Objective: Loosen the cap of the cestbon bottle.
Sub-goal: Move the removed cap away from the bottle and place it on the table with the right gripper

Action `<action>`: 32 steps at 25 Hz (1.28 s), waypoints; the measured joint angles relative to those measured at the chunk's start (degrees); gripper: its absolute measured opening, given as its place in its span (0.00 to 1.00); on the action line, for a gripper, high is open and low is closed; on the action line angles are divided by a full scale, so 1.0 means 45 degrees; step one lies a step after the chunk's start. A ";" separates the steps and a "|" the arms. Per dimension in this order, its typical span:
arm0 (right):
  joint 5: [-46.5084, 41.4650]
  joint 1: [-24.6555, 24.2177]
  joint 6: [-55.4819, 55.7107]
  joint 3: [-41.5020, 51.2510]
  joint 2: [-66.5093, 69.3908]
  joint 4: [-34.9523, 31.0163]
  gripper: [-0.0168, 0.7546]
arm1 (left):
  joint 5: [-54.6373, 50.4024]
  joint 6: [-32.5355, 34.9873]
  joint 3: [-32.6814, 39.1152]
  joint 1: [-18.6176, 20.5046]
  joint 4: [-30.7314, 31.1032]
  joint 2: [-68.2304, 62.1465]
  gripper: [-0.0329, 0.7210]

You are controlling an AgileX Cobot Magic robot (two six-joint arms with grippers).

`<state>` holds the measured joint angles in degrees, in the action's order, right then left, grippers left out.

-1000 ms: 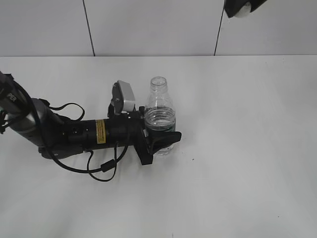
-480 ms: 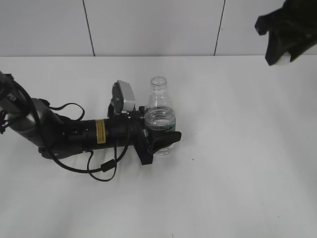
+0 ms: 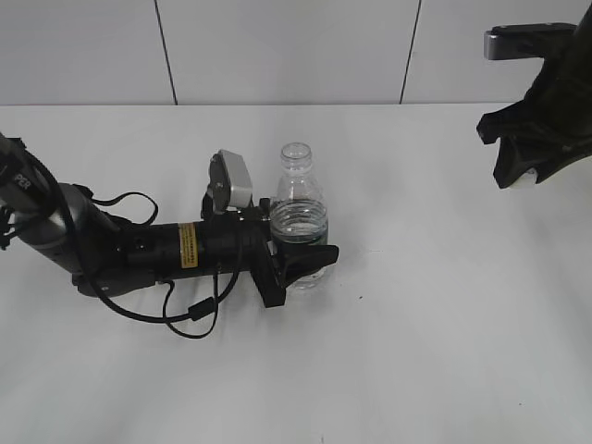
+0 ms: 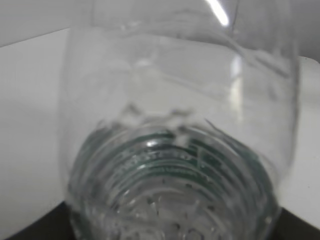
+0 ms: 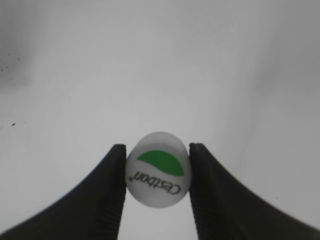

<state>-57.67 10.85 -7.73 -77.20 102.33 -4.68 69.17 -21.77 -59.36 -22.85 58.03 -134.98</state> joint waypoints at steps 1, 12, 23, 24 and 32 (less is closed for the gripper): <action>0.0347 0.0000 0.0000 0.0105 0.0035 0.0122 0.40 | 0.0000 0.0000 0.0000 0.0000 -0.0007 0.0000 0.57; 0.2111 -0.1445 -0.0150 0.0217 0.1897 0.0237 0.40 | 0.0012 0.0000 0.0000 0.0000 -0.0014 -0.0004 0.57; 0.3736 -0.1649 -0.0329 0.0217 0.3697 0.0214 0.40 | 0.0013 0.0417 0.0000 0.0000 -0.0022 -0.0014 0.57; 0.3796 -0.1649 -0.0333 0.0217 0.3817 0.0214 0.40 | 0.0013 0.0487 0.0000 0.0000 -0.0022 -0.0014 0.57; 0.4326 -0.1649 -0.0357 0.0217 0.4008 0.0214 0.40 | 0.0013 0.0605 0.0000 0.0000 -0.0037 -0.0014 0.57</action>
<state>-38.20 3.43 -9.34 -76.23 120.37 -3.72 69.23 -19.04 -59.36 -22.85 57.86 -135.04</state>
